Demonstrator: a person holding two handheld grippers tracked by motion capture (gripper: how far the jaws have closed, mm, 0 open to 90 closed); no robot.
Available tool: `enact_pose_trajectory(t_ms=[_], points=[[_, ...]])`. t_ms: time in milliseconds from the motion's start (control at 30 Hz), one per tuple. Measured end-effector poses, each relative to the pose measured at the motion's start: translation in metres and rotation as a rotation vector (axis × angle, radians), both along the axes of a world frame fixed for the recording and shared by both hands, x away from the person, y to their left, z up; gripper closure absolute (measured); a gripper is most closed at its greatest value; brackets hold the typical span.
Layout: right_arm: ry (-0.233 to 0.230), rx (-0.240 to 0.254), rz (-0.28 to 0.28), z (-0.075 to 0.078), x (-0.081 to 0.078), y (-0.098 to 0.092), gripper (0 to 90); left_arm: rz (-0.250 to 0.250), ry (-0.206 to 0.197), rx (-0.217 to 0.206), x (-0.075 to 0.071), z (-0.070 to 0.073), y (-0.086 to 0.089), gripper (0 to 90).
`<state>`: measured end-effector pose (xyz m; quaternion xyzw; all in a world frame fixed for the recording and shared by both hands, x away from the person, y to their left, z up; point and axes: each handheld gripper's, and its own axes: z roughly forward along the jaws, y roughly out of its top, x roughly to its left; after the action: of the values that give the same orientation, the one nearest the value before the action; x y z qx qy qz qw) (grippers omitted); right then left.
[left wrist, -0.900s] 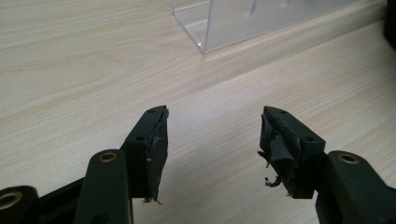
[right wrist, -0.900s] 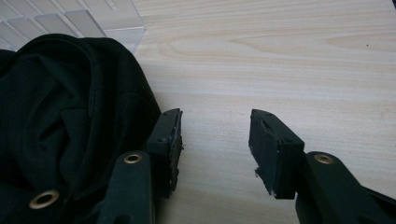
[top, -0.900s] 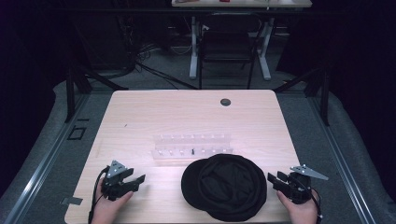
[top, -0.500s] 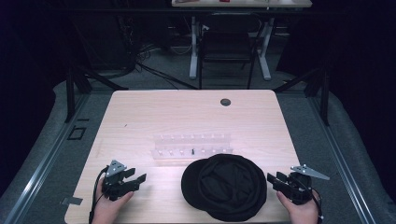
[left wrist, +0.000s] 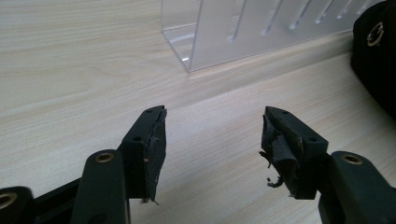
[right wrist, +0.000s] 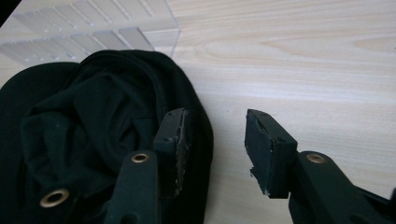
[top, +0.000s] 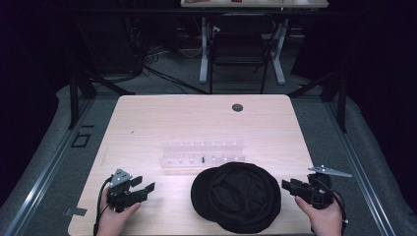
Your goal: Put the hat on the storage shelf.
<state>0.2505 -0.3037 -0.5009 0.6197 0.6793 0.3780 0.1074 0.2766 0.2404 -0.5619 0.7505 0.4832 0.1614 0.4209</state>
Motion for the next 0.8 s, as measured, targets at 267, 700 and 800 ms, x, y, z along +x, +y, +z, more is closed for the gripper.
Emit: enact_pose_trajectory(t_ms=[267,700,800], points=[[0.084,-0.012,0.034,0.005,0.009,0.002,61.0,-0.011,-0.020,0.038,-0.002,-0.001,-0.003,44.2],[0.190,-0.073,0.100,0.009,0.024,0.009,62.1,-0.013,-0.007,0.049,-0.002,-0.002,-0.004,44.1],[0.205,-0.081,0.110,0.008,0.026,0.010,66.7,-0.012,-0.011,0.049,-0.002,-0.003,-0.004,44.1]])
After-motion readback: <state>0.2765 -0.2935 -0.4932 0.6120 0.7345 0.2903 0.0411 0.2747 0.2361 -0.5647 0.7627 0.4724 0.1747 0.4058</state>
